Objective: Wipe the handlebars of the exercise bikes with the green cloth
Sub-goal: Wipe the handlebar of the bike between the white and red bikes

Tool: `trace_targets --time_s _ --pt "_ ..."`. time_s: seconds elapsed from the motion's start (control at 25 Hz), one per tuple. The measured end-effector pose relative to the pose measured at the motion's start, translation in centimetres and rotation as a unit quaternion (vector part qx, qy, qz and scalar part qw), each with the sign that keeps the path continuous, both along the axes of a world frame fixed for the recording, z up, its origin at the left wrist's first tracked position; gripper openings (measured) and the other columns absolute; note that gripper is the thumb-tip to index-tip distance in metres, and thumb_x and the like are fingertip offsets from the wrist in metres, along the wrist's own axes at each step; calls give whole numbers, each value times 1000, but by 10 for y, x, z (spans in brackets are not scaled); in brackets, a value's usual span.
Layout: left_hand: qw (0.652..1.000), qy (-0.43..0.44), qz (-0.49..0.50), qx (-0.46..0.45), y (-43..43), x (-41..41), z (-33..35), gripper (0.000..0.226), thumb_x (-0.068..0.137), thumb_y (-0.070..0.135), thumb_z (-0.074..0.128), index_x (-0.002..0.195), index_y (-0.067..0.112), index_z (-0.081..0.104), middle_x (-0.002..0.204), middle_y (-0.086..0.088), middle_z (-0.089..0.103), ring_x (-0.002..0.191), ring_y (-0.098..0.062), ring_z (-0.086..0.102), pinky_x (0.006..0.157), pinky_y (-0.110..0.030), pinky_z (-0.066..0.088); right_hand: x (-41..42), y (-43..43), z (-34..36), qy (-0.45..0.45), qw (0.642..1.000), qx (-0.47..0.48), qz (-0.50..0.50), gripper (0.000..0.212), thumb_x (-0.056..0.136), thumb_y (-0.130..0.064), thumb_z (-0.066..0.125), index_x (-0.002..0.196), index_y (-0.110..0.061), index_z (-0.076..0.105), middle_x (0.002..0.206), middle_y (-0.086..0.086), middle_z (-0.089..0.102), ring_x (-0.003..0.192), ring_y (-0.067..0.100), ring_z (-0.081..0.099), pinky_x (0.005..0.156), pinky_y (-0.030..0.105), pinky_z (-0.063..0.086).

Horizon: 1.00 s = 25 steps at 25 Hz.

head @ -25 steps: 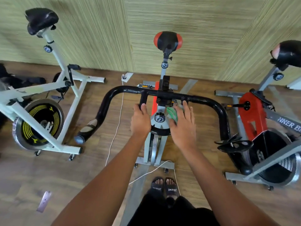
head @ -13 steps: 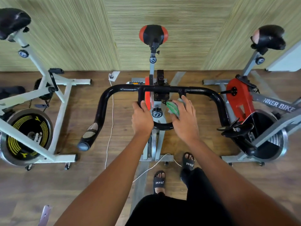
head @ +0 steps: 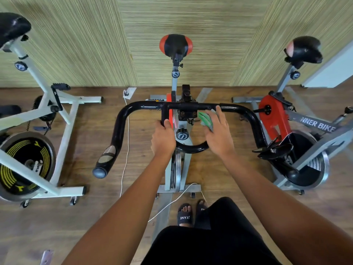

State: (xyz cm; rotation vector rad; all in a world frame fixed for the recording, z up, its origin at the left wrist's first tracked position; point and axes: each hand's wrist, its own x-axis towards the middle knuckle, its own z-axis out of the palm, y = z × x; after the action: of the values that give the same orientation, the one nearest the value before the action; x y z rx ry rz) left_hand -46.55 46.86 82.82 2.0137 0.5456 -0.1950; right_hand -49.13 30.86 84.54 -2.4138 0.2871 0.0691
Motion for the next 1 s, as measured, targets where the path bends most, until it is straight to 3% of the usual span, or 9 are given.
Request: trace_targets --time_s 0.16,0.36,1.0 --pt "999 9 -1 -31 1 7 3 22 103 35 33 105 19 47 101 -12 69 95 -29 62 86 -43 47 -52 23 -15 -50 997 58 -12 47 101 -30 51 147 -29 40 165 -10 6 152 21 9 120 42 18" --pt "1000 -14 -9 -24 -2 1 -3 30 101 42 28 110 18 44 93 -12 69 89 -32 65 87 -52 51 -24 13 -2 -12 995 87 -46 47 100 -30 52 146 -30 41 164 -8 10 150 21 12 119 40 19" --pt "999 -29 2 21 -7 -4 3 37 104 42 27 115 14 48 91 -12 68 87 -36 65 83 -54 53 -19 5 -2 -14 999 35 -14 49 100 -29 52 148 -28 38 164 -4 12 149 22 19 114 38 28"
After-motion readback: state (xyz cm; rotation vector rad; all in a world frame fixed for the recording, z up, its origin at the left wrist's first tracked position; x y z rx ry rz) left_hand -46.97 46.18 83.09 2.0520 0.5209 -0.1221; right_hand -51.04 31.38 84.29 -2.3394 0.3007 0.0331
